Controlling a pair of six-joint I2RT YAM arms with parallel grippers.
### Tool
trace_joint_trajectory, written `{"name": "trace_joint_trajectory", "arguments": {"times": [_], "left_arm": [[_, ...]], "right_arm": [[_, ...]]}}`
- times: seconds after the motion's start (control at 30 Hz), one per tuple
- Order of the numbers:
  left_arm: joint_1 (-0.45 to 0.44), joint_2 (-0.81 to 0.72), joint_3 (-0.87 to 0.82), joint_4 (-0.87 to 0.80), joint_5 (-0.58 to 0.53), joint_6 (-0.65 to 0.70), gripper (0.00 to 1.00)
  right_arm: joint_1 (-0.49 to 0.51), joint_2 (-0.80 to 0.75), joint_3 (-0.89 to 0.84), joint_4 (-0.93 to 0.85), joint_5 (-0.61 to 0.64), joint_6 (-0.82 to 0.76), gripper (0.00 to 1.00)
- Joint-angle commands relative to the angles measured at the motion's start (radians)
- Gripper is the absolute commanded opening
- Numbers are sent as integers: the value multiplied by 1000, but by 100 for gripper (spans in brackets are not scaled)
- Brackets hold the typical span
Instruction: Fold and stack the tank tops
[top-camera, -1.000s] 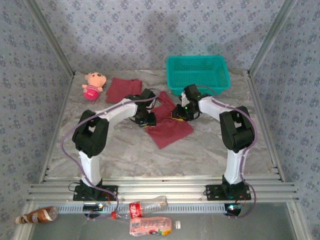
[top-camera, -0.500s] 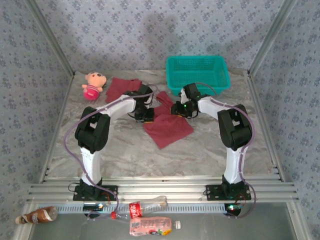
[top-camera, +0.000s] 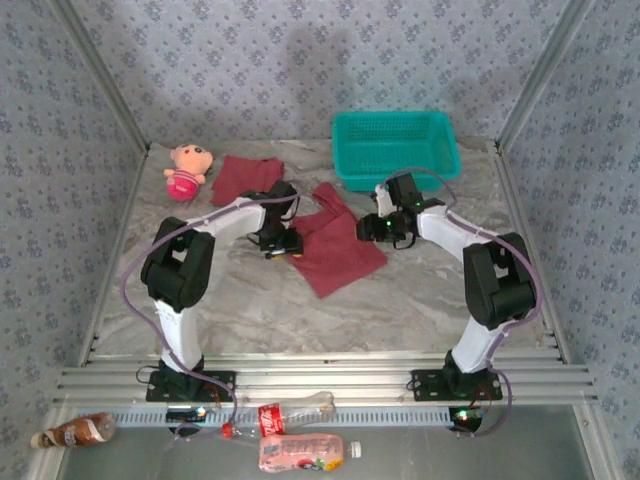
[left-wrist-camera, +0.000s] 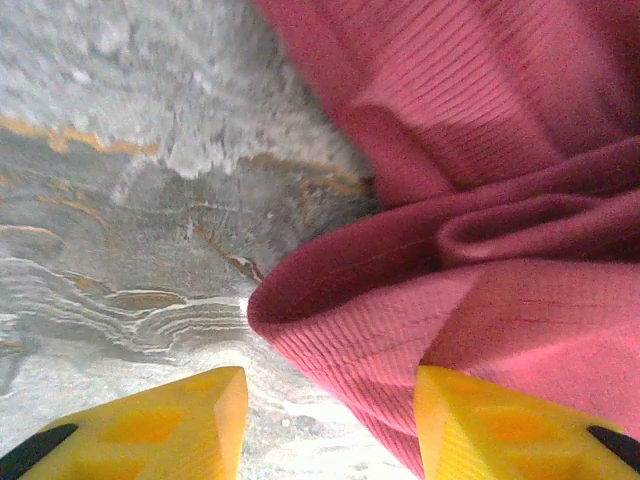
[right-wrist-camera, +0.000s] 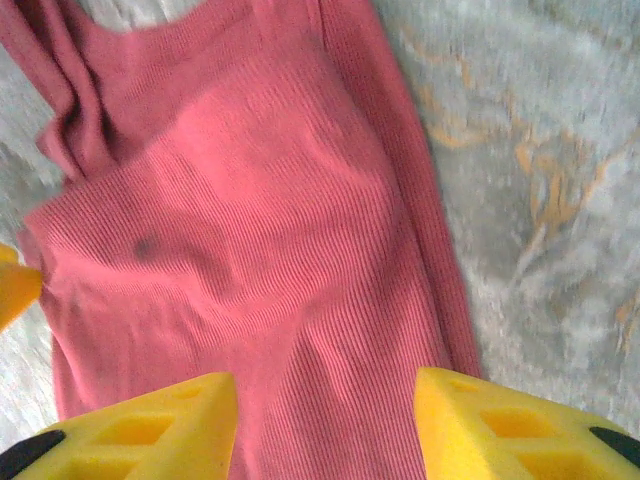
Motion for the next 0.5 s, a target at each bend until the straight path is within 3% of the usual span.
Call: {"name": "trace_joint_trajectory", "arguments": {"times": [0.0, 0.1, 0.17, 0.27, 0.33, 0.47], "left_arm": [[12, -38, -43, 146, 56, -51, 48], [16, -21, -40, 178, 67, -59, 44], [16, -13, -28, 182, 73, -55, 33], [15, -33, -3, 183, 57, -37, 9], [14, -55, 17, 193, 60, -24, 0], [2, -96, 72, 216, 81, 34, 0]], "right_arm": [[-18, -34, -52, -54, 3, -48, 52], [-21, -51, -80, -55, 6, -45, 52], [-25, -60, -92, -58, 7, -45, 52], [-29, -65, -106, -56, 6, -47, 52], [-30, -59, -119, -50, 3, -45, 52], [-29, -45, -148, -36, 0, -35, 51]]}}
